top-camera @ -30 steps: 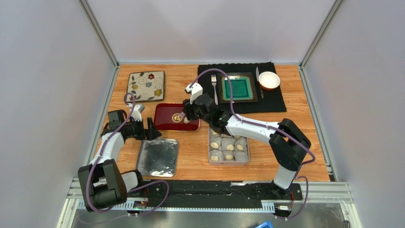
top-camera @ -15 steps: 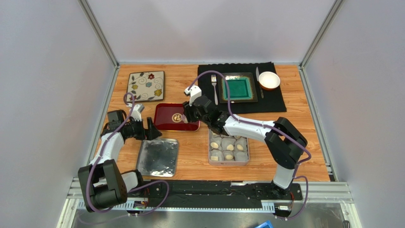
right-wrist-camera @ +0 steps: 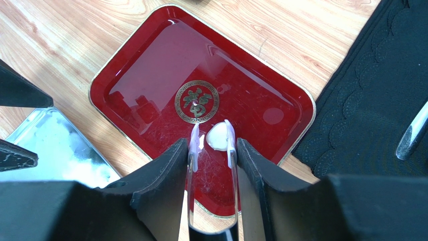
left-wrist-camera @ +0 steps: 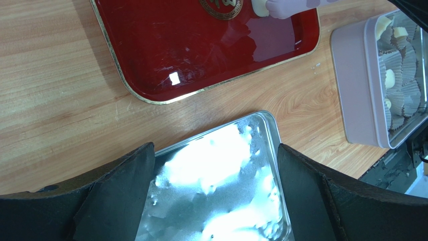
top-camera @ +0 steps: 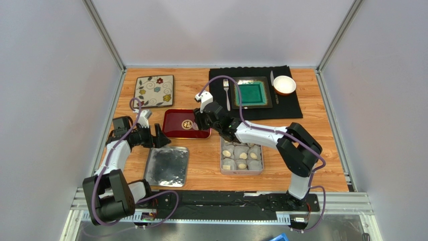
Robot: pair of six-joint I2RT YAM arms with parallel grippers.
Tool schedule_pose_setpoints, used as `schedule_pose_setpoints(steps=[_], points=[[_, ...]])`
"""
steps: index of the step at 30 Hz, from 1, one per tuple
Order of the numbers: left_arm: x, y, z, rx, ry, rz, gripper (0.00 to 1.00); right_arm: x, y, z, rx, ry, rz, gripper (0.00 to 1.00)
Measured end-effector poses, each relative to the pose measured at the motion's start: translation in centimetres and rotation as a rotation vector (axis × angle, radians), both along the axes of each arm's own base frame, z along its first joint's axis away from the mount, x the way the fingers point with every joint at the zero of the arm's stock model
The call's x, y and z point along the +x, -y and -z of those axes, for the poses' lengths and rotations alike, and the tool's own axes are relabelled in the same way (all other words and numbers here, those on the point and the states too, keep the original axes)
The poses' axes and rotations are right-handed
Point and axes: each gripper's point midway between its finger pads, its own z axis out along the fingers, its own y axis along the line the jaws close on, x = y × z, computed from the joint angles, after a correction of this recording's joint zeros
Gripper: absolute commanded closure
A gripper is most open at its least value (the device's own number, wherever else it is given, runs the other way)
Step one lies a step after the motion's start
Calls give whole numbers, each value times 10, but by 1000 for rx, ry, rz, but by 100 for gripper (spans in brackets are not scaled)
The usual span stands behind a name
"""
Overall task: Pack the chocolate
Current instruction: Pick up the fake chocolate from the plate.
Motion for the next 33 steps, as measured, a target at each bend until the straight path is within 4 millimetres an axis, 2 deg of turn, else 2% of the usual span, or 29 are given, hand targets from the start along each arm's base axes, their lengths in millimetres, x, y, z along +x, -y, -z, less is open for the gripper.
schedule_pose_setpoints(steps=[14, 25, 33], points=[[1, 1, -5, -26, 5, -2, 1, 0, -1, 9, -5, -21, -9, 58], [1, 0, -6, -39, 5, -10, 1, -2, -3, 13, 2, -36, -16, 80], [1, -2, -6, -40, 5, -18, 1, -3, 2, 4, -6, -30, -12, 83]])
